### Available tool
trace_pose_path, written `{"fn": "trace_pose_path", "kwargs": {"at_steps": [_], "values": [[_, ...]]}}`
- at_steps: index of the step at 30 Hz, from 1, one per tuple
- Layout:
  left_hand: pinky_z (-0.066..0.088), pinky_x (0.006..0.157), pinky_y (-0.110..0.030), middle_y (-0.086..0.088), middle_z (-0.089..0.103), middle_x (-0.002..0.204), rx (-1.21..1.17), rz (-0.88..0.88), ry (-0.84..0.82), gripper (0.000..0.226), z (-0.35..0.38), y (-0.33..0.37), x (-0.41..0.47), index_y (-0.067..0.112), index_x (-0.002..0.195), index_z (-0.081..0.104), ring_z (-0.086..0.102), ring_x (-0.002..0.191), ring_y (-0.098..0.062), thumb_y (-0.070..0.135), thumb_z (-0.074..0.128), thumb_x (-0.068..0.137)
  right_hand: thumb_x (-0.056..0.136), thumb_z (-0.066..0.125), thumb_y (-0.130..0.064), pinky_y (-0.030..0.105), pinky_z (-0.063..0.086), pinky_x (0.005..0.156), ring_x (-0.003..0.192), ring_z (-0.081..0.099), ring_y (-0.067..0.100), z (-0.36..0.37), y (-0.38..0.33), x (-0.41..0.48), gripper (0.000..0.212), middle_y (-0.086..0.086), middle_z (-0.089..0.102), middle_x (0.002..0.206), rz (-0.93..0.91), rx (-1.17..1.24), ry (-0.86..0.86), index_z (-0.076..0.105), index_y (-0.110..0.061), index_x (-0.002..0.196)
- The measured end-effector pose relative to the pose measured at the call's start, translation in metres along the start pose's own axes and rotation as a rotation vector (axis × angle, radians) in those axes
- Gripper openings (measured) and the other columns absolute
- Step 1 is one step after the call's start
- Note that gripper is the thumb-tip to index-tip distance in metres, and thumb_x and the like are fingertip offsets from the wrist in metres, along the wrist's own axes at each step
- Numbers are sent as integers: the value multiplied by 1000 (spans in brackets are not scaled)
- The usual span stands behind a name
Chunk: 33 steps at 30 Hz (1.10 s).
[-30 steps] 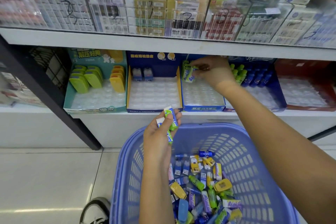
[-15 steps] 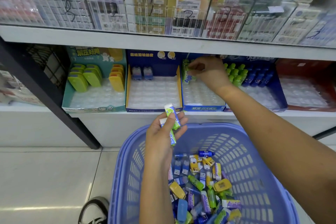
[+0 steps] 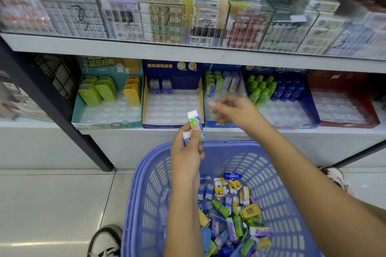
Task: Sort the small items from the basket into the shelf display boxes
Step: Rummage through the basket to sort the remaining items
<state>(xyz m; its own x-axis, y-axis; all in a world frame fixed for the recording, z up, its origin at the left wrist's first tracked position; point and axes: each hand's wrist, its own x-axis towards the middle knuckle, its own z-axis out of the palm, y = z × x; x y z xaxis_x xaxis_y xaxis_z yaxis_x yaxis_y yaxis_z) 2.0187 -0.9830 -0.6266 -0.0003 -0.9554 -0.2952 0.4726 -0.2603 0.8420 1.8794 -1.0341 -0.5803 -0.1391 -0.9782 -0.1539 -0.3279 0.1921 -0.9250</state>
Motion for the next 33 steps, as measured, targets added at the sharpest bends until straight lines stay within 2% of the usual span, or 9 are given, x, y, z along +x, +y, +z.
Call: {"fn": "trace_pose_path", "kwargs": {"at_steps": [4, 9, 13, 16, 19, 22, 24, 26, 33], "values": [[31, 39, -15, 11, 52, 57, -7, 73, -11, 6, 4, 1, -4, 29, 89, 70, 37, 45, -2, 24, 67, 87, 75, 65, -44, 20, 55, 70, 82, 71, 18, 7, 16, -48, 36, 9, 73, 92, 149, 199, -295, 70, -14, 93], [35, 45, -14, 15, 56, 61, 170, 189, -93, 17, 4, 2, -5, 22, 98, 70, 42, 48, 1, 15, 71, 83, 73, 64, -44, 19, 54, 60, 69, 69, 14, 4, 23, -56, 43, 12, 74, 88, 291, 543, -198, 68, -9, 99], [41, 58, -14, 16, 68, 81, 404, 316, -232, 23, 3, 5, -5, 34, 95, 71, 52, 60, 0, 16, 73, 81, 76, 67, -23, 15, 54, 52, 57, 66, 10, -12, 18, -48, 17, 7, 69, 67, 420, 691, -242, 72, -7, 79], [42, 51, -25, 19, 67, 87, 425, 298, -197, 29, 4, 6, -5, 36, 106, 69, 46, 68, -19, 16, 68, 85, 81, 63, -2, 14, 54, 54, 59, 68, 11, -25, 15, -35, 6, 8, 71, 71, 345, 761, -141, 68, -2, 83], [38, 43, -22, 8, 71, 86, 280, 156, -86, 21, 4, 4, -3, 23, 112, 68, 40, 48, -7, 20, 59, 93, 81, 64, 4, 16, 55, 61, 61, 67, 10, -35, 12, -13, 14, 6, 70, 72, 78, 520, 118, 62, -1, 95], [39, 39, -19, -4, 72, 72, 162, 21, -52, 28, 2, 3, -2, 15, 103, 69, 44, 38, -8, 28, 44, 100, 78, 72, -1, 13, 54, 67, 66, 62, 3, -41, 9, 13, 21, 1, 65, 77, -147, 169, 280, 66, -7, 97], [32, 35, -17, -4, 64, 56, 90, -49, -51, 37, 2, 4, 0, 15, 98, 69, 39, 33, -9, 35, 38, 102, 78, 73, -6, 7, 48, 65, 66, 59, -6, -40, 7, 31, 20, -6, 64, 79, -245, -27, 307, 69, -11, 97], [25, 33, -15, -2, 56, 48, 26, -100, -36, 42, 2, 5, 2, 14, 95, 68, 32, 30, -8, 38, 35, 102, 78, 73, -8, 6, 46, 65, 71, 58, 1, -36, 8, 49, 21, -2, 65, 83, -298, -161, 319, 69, -9, 98], [24, 33, -15, 0, 53, 50, -126, -185, -51, 41, -1, 5, 10, 11, 90, 67, 33, 34, -6, 36, 36, 102, 77, 75, -8, 1, 45, 66, 75, 60, 6, -36, 13, 83, 18, -1, 65, 83, -321, -278, 296, 69, -7, 94]]}}
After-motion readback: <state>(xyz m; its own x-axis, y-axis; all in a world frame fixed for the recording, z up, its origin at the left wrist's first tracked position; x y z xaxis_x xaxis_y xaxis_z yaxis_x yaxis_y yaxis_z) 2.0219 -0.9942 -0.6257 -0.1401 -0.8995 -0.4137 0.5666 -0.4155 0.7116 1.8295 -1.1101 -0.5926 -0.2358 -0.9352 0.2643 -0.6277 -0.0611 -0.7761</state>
